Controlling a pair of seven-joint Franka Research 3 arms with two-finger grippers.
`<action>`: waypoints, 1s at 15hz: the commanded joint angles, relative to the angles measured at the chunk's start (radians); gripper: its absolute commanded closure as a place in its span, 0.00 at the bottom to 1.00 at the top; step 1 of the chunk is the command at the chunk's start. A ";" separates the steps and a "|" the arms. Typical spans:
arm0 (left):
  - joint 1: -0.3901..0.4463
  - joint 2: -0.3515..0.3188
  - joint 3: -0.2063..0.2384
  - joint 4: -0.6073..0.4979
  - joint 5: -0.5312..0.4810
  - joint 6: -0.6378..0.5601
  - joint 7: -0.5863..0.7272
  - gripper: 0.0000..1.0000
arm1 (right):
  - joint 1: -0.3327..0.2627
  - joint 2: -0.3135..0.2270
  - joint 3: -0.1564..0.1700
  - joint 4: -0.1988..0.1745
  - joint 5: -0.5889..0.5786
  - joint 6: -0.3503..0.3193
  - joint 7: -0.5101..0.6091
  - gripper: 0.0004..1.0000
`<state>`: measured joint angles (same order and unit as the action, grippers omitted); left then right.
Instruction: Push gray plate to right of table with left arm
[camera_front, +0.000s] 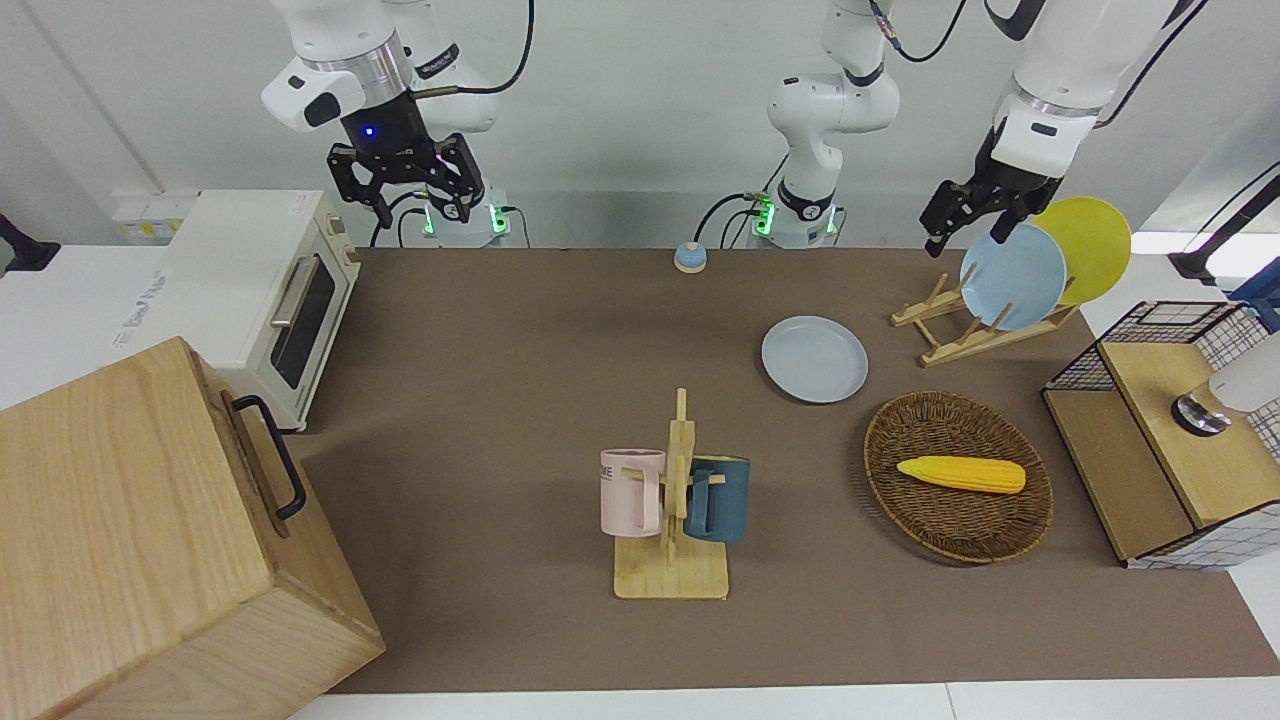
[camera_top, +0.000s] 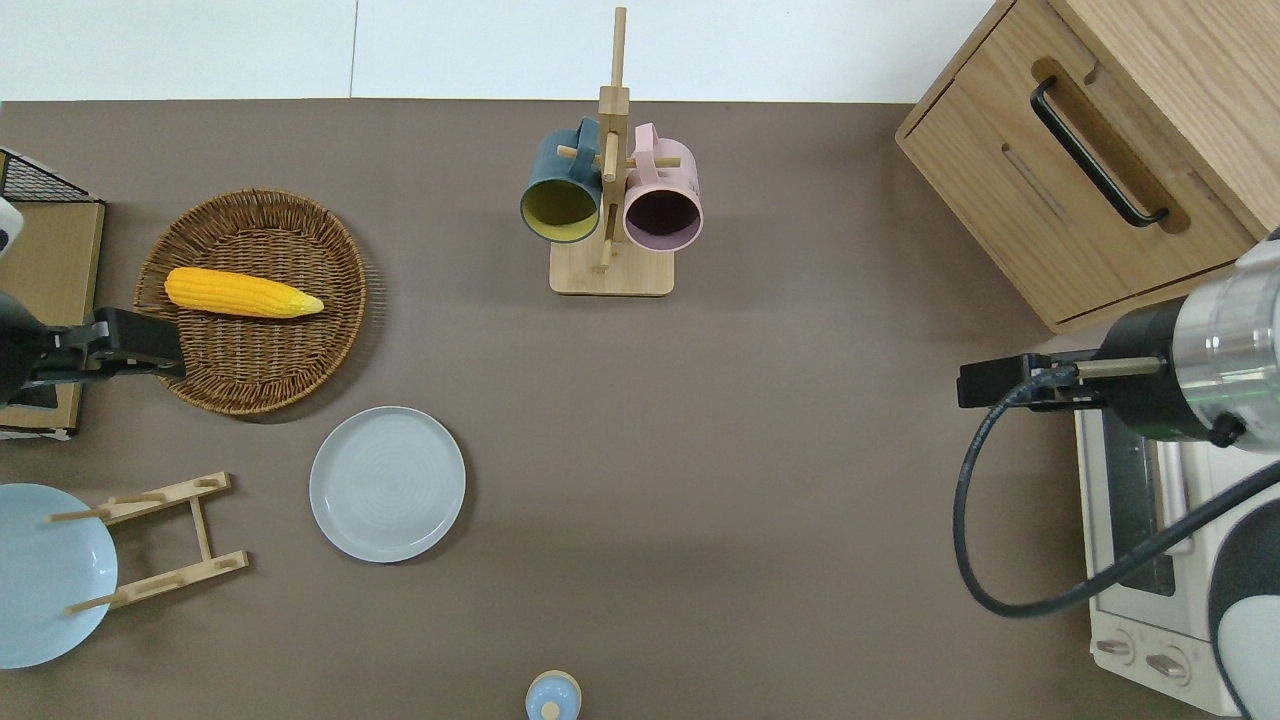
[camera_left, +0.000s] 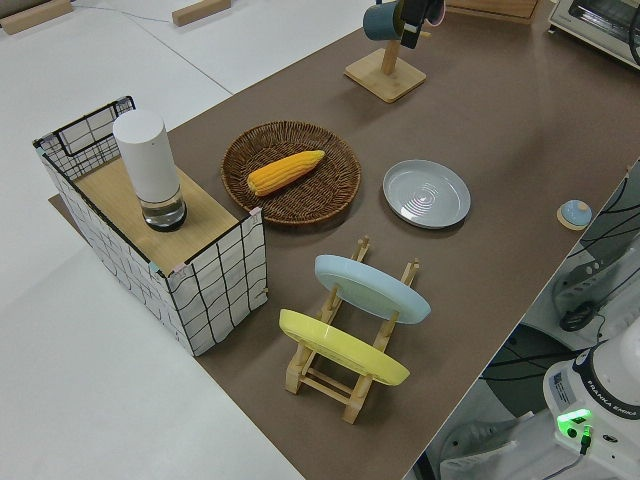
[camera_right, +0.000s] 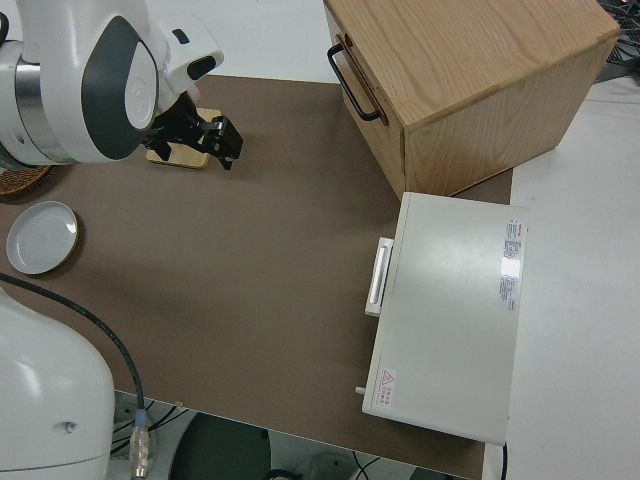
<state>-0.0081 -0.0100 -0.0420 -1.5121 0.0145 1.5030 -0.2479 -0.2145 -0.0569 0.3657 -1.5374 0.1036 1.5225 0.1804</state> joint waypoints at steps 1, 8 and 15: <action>-0.004 -0.002 0.004 0.007 0.002 0.006 -0.005 0.00 | -0.006 0.006 0.004 0.014 0.016 -0.007 0.002 0.00; -0.007 -0.002 -0.007 0.006 -0.007 -0.001 -0.002 0.00 | -0.006 0.006 0.004 0.014 0.016 -0.007 0.002 0.00; -0.006 -0.002 -0.006 0.004 -0.007 -0.006 -0.001 0.00 | -0.006 0.006 0.004 0.014 0.016 -0.007 0.002 0.00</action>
<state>-0.0087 -0.0100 -0.0526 -1.5120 0.0141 1.5054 -0.2479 -0.2145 -0.0569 0.3657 -1.5374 0.1036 1.5225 0.1804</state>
